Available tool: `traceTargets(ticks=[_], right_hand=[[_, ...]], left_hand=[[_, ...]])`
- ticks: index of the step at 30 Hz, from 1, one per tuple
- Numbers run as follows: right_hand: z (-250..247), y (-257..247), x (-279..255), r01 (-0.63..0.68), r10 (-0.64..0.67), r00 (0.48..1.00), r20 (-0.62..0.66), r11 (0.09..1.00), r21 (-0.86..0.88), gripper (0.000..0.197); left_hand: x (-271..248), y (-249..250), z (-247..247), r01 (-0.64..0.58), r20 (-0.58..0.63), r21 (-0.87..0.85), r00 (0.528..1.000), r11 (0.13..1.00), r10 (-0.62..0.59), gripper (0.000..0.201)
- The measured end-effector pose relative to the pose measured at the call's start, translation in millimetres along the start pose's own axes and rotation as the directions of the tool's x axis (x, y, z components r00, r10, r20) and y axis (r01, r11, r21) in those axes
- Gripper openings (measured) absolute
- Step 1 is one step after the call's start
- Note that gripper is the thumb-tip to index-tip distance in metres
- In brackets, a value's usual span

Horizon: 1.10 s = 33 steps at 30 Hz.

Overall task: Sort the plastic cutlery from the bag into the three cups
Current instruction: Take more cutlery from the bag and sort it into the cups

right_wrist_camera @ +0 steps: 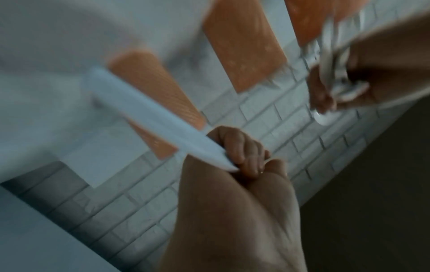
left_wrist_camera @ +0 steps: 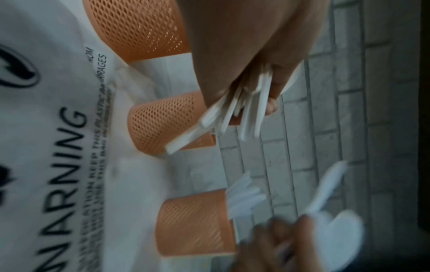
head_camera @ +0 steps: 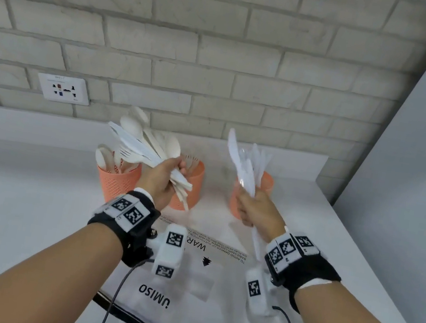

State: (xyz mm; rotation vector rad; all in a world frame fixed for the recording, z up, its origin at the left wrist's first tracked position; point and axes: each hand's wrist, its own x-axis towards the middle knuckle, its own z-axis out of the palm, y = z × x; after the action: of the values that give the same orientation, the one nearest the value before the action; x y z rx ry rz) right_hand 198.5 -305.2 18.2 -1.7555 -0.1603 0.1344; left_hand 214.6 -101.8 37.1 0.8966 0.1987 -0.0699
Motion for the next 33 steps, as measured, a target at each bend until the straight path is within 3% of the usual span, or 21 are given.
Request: traceTargets(ticks=[3,6,8,10,12,18,23,26,28,29,30,33], right_hand=[[-5.5,-40.2,17.0,0.213,-0.215,0.946,-0.243,0.976,-0.037,0.034],[-17.3,-71.5,40.0,0.399,-0.393,0.793,-0.465,0.912,-0.090,0.031],[-22.9,-78.7,55.0,0.461,-0.435,0.721,-0.539,0.882,-0.097,0.029],[-24.0,-74.6,67.8,0.463,-0.454,0.697,-0.556,0.876,-0.135,0.026],[-22.6,-62.0,78.1,0.437,-0.442,0.706,-0.553,0.887,-0.151,0.020],[-19.3,-6.8,96.0,0.190,-0.270,0.828,-0.491,0.960,-0.207,0.017],[-22.3,-3.2,96.9,0.166,-0.272,0.864,-0.424,0.948,-0.271,0.022],[-20.5,-19.0,91.1,0.275,-0.475,0.764,-0.436,0.851,-0.447,0.028],[-12.2,-38.8,81.1,0.415,-0.602,0.701,-0.383,0.781,-0.467,0.020],[-5.4,-49.5,73.7,0.475,-0.611,0.721,-0.327,0.779,-0.409,0.014],[2.9,-59.4,65.5,0.501,-0.585,0.775,-0.238,0.799,-0.331,0.009],[30.8,-72.3,48.3,0.418,-0.425,0.905,0.037,0.868,-0.266,0.013]], left_hand=[[-9.8,-18.2,10.2,0.045,0.046,0.140,0.998,0.989,-0.052,0.011],[-14.1,-27.4,15.1,0.020,0.117,0.253,0.992,0.967,-0.051,0.012],[-17.1,-30.8,16.0,-0.028,0.178,0.304,0.984,0.952,-0.028,0.013],[-22.6,-33.1,17.3,-0.049,0.215,0.352,0.976,0.935,-0.030,0.015],[-27.4,-33.1,17.8,-0.054,0.230,0.382,0.972,0.923,-0.038,0.015],[-28.0,-29.8,13.2,-0.095,0.274,0.406,0.961,0.909,-0.022,0.008],[-24.2,-31.9,12.5,-0.093,0.279,0.442,0.960,0.892,-0.038,0.009],[-21.4,-34.7,11.9,-0.076,0.250,0.434,0.968,0.898,-0.039,0.004],[-19.9,-36.8,11.5,-0.095,0.246,0.438,0.969,0.894,-0.018,0.006],[-19.2,-38.1,11.5,-0.110,0.245,0.448,0.969,0.887,-0.004,0.009],[-18.9,-38.8,12.1,-0.125,0.245,0.456,0.970,0.881,0.011,0.011],[-18.3,-40.7,13.4,-0.151,0.241,0.439,0.969,0.886,0.045,0.011]])
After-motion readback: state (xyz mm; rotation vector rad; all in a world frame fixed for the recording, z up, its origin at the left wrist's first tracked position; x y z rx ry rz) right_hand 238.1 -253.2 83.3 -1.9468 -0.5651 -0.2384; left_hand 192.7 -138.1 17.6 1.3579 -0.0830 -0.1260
